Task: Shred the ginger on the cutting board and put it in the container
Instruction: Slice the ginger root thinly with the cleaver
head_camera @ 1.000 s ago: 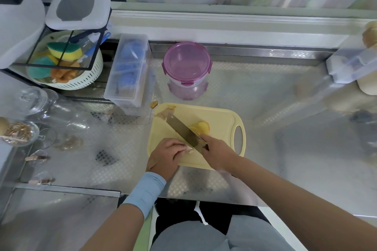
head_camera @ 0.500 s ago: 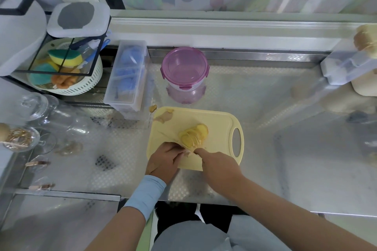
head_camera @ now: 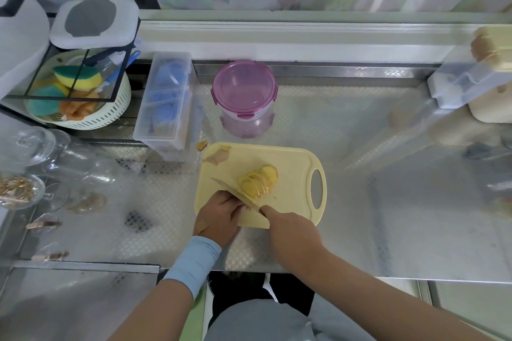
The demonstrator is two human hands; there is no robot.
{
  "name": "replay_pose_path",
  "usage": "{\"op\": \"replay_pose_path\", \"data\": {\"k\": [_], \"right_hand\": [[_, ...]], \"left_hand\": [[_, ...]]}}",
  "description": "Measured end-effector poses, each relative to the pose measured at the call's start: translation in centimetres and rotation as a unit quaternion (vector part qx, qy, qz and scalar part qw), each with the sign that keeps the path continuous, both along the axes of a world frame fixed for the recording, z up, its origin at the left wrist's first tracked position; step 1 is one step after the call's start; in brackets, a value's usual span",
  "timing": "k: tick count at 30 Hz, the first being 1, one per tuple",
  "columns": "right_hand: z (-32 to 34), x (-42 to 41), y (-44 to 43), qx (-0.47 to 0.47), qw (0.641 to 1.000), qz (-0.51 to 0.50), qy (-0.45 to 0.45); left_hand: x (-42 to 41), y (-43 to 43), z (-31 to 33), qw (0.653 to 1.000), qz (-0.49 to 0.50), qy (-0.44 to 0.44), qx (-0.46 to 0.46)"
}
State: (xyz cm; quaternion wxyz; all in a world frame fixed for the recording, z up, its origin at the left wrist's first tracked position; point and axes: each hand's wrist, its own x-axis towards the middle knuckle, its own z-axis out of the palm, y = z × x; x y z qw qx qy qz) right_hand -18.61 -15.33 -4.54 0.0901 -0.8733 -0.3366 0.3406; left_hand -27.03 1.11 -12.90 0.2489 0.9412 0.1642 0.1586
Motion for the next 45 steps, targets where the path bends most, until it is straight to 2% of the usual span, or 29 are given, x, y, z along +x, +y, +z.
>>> {"op": "replay_pose_path", "data": {"k": [26,45], "right_hand": [[0.7,1.4,0.8,-0.035,0.998,0.024,0.044],[-0.8,1.7,0.8,-0.046,0.998,0.041,0.034]], "left_hand": [[-0.2,0.3,-0.5,0.999,0.000,0.005,-0.046],[-0.3,0.5,-0.8,0.998,0.009,0.009,-0.061]]}}
